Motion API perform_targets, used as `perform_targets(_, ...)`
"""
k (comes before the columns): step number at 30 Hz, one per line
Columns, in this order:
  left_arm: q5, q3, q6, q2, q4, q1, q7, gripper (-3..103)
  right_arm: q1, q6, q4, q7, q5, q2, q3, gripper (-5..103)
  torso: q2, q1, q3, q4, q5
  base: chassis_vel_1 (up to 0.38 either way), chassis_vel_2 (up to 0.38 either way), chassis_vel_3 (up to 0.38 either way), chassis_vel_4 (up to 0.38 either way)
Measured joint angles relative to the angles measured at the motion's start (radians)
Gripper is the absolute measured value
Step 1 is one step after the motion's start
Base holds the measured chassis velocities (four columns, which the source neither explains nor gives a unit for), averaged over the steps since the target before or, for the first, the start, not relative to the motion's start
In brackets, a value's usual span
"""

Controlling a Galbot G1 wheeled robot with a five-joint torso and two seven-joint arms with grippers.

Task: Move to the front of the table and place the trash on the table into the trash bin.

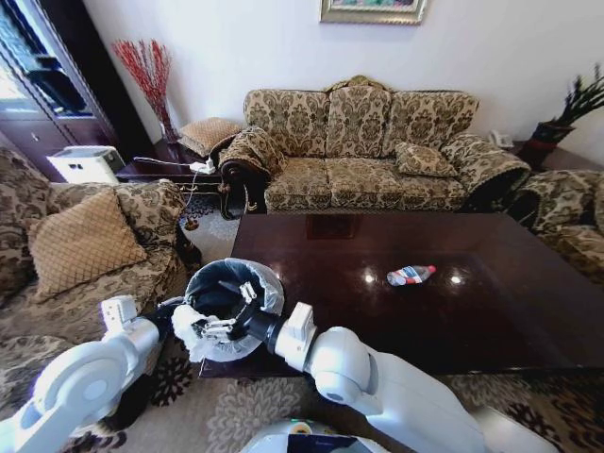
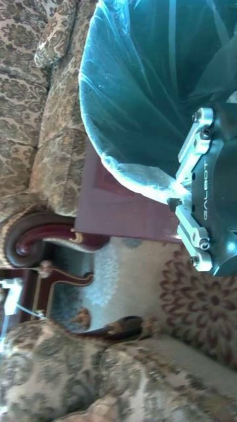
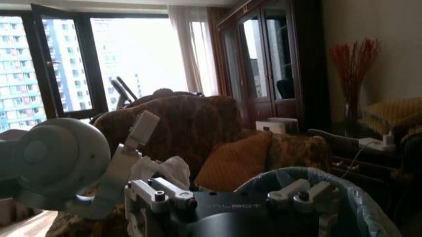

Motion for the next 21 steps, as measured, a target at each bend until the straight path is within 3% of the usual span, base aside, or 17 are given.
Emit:
perform_targets(3,0.002,-0.020,-0.033,0.054,0.015,-0.018,0.025,0,0.010,0.007,-0.002,0.000,0.002,0.003,0.006,100,0.000,0.000,0.000,-0.0007,0.0007,0.000,0.000,0.000,0.000)
perform_targets(10,-0.002,-0.021,-0.022,0.059,0.013,-0.019,0.034,0,0.032,-0.005,-0.022,0.000,-0.005,0.015,0.014,100,0.000,0.000,0.000,-0.0006,0.0006,0.000,0.000,0.000,0.000)
perform_targets(14,-0.010,-0.011,0.006,0.048,-0.007,-0.011,0.033,0,0.055,0.054,-0.092,0.000,-0.031,0.066,0.012,100,0.000,0.000,0.000,0.0000,0.0002,0.000,0.000,0.000,0.000)
perform_targets(17,-0.013,-0.011,0.014,0.046,-0.017,-0.005,0.032,0,0.073,0.037,-0.117,0.000,-0.036,0.082,0.018,100,0.000,0.000,0.000,0.0000,0.0002,0.000,0.000,0.000,0.000)
perform_targets(21,-0.027,-0.020,0.016,0.051,-0.021,-0.003,0.025,0,0.073,-0.037,-0.081,0.000,-0.009,0.060,0.022,100,0.000,0.000,0.000,-0.0004,0.0007,0.000,0.000,0.000,0.000)
